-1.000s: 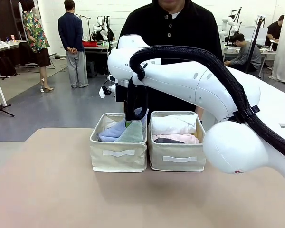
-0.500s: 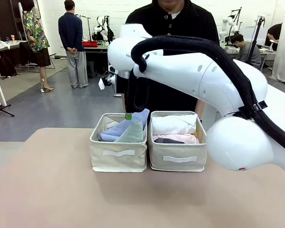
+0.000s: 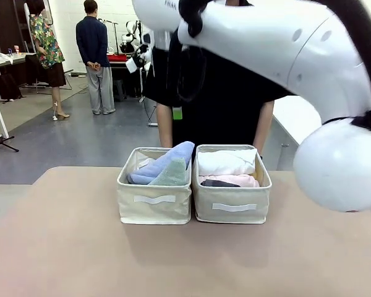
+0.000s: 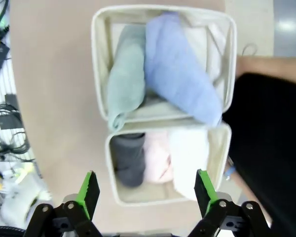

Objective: Sort the towels based on their folding style.
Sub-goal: Pick up another triangle-folded towel from the table and place it in the left Fabric basket.

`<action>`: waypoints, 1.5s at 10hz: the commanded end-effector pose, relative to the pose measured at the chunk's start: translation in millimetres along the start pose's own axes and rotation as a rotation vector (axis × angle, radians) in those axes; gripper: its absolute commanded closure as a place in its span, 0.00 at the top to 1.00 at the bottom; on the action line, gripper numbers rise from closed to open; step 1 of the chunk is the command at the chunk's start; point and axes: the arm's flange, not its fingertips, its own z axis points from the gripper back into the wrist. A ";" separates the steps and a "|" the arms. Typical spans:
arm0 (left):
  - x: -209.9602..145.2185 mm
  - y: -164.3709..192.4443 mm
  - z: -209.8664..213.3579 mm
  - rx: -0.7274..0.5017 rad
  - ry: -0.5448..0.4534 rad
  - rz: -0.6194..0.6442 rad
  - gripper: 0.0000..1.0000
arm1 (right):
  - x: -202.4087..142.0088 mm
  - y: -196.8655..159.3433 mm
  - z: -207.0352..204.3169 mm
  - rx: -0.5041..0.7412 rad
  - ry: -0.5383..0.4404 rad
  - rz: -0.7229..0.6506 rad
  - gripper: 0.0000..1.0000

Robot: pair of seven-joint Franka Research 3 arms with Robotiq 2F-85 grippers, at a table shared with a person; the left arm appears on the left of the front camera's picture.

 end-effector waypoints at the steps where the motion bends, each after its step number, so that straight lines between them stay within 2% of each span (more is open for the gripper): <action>1: 2.4 -1.4 -1.2 0.015 -0.004 0.007 0.95 | -89.9 114.3 -71.0 -0.002 0.044 -0.134 1.00; 4: 2.4 -1.4 -1.2 0.015 -0.004 0.007 0.95 | -144.6 181.1 -98.4 0.043 0.084 -0.317 1.00; 7: 2.4 -1.4 -1.2 0.015 -0.004 0.007 0.95 | -192.6 207.7 -114.5 0.096 0.059 -0.478 1.00; 9: 2.4 -1.4 -1.2 0.015 -0.004 0.007 0.95 | -226.3 199.0 -99.9 0.043 -0.006 -0.588 1.00; 11: 2.4 -1.4 -1.2 0.015 -0.004 0.007 0.95 | -261.5 175.1 -86.4 0.034 -0.054 -0.660 1.00; 13: 2.4 -1.4 -1.2 0.015 -0.004 0.007 0.95 | -282.4 147.3 -81.8 0.059 -0.073 -0.688 1.00; 15: 2.4 -1.4 -1.2 0.015 -0.004 0.007 0.95 | -286.4 136.3 -81.2 0.056 -0.087 -0.701 1.00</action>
